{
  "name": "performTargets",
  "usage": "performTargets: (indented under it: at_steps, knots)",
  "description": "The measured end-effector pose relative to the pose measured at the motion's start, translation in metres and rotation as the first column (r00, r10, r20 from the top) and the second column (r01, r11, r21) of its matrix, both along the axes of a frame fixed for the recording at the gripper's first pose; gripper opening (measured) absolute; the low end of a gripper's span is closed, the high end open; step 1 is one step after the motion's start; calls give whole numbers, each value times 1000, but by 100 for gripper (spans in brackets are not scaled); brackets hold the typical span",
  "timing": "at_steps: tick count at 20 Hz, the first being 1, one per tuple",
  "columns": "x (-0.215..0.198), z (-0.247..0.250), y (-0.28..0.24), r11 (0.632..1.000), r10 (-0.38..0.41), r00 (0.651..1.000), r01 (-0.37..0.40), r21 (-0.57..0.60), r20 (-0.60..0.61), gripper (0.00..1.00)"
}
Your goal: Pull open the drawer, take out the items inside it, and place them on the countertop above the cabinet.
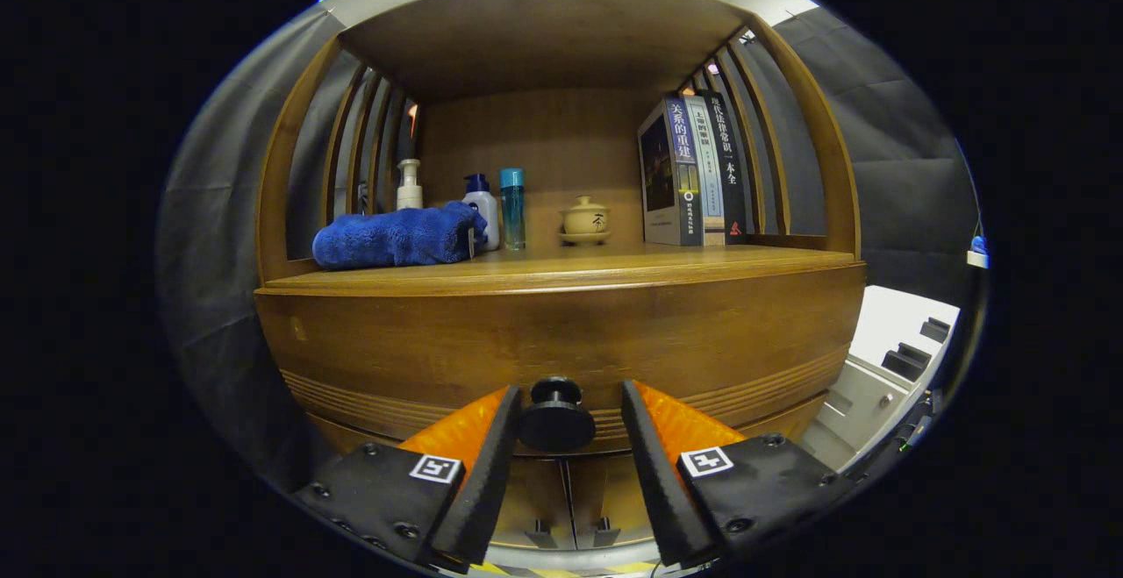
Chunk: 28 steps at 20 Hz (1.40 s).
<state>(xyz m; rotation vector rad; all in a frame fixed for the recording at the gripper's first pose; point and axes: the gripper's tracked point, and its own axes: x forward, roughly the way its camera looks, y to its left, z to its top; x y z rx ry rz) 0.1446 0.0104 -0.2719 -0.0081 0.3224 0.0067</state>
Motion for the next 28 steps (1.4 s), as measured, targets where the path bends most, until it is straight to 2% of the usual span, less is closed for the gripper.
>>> performTargets:
  at_steps: [1,5,7,14,19,28]
  knots:
    - [2,-2,1,1000,0,1000,0,1,-5,76]
    - [4,-7,5,1000,11,1000,-11,22,-14,52]
    - [4,-7,6,1000,9,1000,-9,21,-11,46]
    - [3,-7,5,1000,19,999,-18,8,-48,45]
    - [-18,-4,4,1000,11,995,-12,-4,-96,45]
    - [-66,2,6,999,41,989,-45,-20,-143,45]
